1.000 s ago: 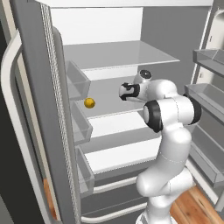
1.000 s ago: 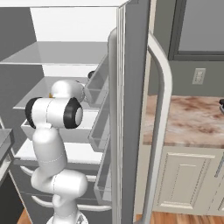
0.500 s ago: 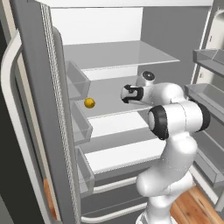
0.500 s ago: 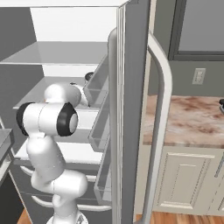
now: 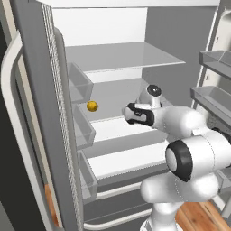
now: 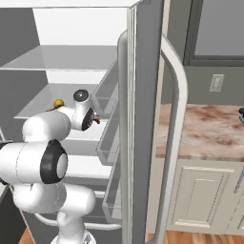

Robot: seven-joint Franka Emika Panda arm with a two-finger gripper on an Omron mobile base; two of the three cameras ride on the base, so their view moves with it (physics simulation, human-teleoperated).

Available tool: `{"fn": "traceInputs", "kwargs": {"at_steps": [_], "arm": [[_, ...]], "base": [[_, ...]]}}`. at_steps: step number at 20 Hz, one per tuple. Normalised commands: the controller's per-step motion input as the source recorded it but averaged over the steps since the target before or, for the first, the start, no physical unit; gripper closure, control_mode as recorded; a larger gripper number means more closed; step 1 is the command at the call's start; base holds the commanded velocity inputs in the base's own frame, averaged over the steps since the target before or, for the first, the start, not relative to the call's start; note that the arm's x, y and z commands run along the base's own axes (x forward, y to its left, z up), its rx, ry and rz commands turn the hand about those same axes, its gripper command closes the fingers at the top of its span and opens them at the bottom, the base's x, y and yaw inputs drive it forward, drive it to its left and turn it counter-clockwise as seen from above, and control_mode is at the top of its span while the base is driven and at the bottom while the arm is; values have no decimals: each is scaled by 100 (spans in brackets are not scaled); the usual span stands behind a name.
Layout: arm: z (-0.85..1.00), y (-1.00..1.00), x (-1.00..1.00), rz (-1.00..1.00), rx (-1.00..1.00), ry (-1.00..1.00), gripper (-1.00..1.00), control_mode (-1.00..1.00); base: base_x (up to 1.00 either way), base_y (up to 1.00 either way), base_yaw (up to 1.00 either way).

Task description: Take the cheese, chicken drumstick, and lemon from the fridge and place them on the plate on the dining counter to create an appetizer plate.

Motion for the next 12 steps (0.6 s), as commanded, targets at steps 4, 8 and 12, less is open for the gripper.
{"fn": "traceInputs", "kwargs": {"at_steps": [4,8,12], "arm": [[35,13,-79,14,0,0,100,-100],[64,1,-90,14,0,0,100,-100],[76,0,-94,14,0,-1,100,-100]], "base": [[0,0,0],[0,0,0],[0,0,0]]}}
